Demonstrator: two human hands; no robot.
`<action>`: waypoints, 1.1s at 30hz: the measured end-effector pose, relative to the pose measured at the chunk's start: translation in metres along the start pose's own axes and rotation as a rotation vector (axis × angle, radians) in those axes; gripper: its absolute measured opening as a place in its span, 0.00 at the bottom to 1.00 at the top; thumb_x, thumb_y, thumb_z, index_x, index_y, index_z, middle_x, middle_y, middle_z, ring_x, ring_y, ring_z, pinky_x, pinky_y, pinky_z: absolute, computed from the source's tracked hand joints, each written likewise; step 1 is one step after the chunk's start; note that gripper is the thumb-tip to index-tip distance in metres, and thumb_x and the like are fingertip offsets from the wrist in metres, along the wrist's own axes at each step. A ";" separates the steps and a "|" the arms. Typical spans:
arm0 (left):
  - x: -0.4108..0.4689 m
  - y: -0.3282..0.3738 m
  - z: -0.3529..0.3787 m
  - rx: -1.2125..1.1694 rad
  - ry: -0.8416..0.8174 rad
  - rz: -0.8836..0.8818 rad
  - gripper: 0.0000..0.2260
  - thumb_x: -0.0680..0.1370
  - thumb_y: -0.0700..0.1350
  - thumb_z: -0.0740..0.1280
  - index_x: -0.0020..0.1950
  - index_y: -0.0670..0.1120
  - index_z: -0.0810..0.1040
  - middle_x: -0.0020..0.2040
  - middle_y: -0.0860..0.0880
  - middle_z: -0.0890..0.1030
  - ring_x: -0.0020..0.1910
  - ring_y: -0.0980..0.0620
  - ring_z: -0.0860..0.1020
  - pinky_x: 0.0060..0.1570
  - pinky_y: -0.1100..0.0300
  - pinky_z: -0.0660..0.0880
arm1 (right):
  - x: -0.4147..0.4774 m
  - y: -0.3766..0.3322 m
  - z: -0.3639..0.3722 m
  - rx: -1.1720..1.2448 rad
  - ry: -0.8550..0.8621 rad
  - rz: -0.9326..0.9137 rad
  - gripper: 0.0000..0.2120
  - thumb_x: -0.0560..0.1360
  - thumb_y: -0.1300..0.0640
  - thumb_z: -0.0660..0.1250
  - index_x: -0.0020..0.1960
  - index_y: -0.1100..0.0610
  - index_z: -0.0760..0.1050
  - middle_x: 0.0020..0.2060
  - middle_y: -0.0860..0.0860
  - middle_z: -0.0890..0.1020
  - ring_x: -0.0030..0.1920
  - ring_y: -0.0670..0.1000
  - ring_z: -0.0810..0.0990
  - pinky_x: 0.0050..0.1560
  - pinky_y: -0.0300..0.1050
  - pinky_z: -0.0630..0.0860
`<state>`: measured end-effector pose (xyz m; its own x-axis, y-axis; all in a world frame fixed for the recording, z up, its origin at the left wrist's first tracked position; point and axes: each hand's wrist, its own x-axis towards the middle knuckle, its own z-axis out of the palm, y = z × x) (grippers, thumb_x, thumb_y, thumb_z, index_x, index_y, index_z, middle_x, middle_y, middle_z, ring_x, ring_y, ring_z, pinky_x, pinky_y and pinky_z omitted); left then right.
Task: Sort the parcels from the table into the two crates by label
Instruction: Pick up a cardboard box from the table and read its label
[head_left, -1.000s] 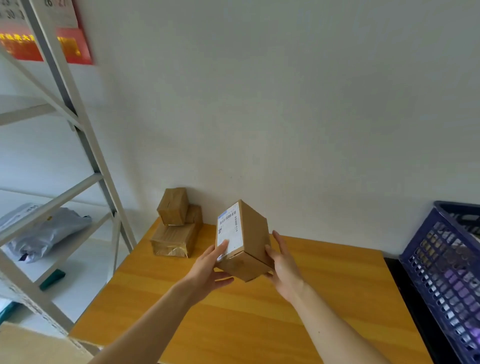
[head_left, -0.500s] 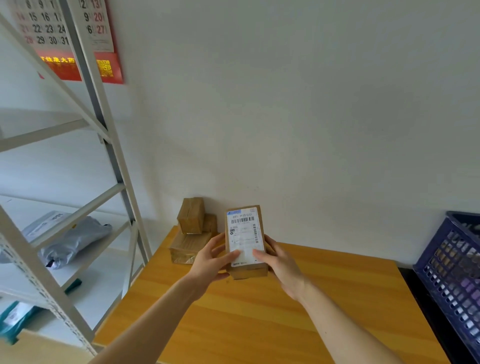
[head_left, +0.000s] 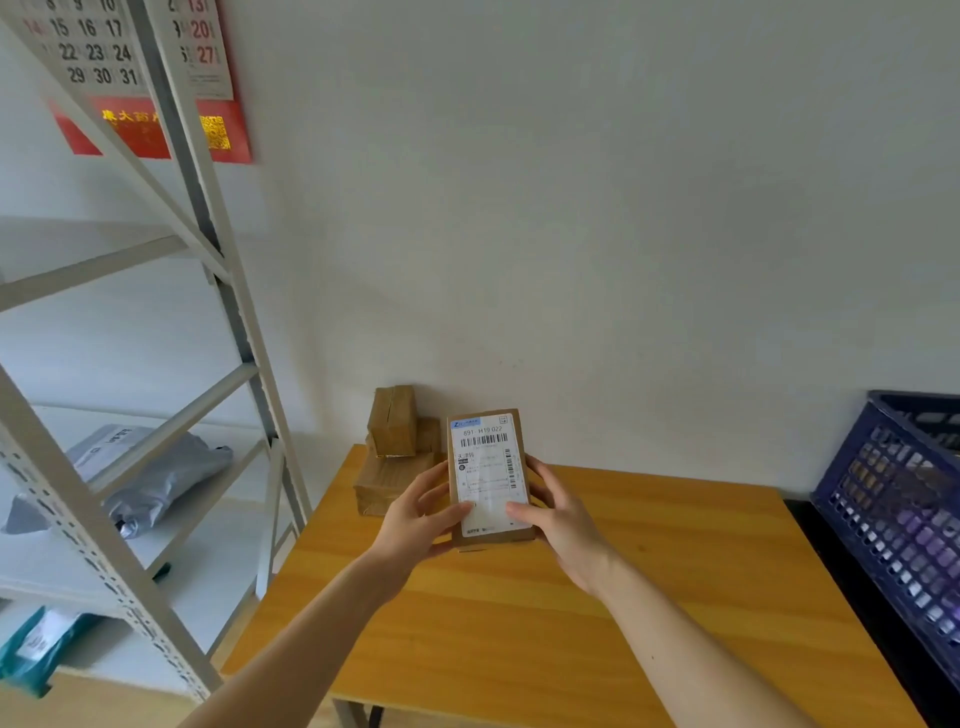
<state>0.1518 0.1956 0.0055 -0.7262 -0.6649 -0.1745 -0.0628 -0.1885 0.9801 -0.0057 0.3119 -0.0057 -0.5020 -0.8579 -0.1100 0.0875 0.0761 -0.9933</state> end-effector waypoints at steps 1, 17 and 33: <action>-0.002 -0.002 0.001 -0.001 -0.010 -0.006 0.25 0.75 0.42 0.71 0.68 0.60 0.68 0.63 0.51 0.78 0.56 0.49 0.81 0.53 0.50 0.80 | -0.004 0.002 0.001 0.001 0.018 0.006 0.35 0.71 0.61 0.72 0.73 0.44 0.64 0.60 0.46 0.80 0.63 0.49 0.77 0.66 0.55 0.72; -0.015 -0.046 0.128 0.073 -0.397 -0.120 0.27 0.78 0.43 0.67 0.74 0.58 0.63 0.66 0.53 0.75 0.58 0.51 0.79 0.52 0.54 0.77 | -0.135 0.027 -0.084 0.037 0.465 0.071 0.30 0.75 0.63 0.68 0.73 0.45 0.64 0.59 0.46 0.80 0.58 0.47 0.80 0.46 0.39 0.79; -0.104 -0.056 0.367 0.178 -0.714 -0.091 0.26 0.79 0.46 0.66 0.74 0.59 0.61 0.66 0.54 0.75 0.57 0.50 0.79 0.48 0.56 0.76 | -0.325 0.026 -0.254 0.053 0.782 0.022 0.29 0.76 0.65 0.66 0.72 0.46 0.65 0.58 0.45 0.80 0.58 0.46 0.78 0.55 0.43 0.78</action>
<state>-0.0207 0.5404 0.0040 -0.9775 -0.0094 -0.2108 -0.2099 -0.0605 0.9758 -0.0585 0.7214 -0.0054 -0.9582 -0.2479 -0.1432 0.1356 0.0475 -0.9896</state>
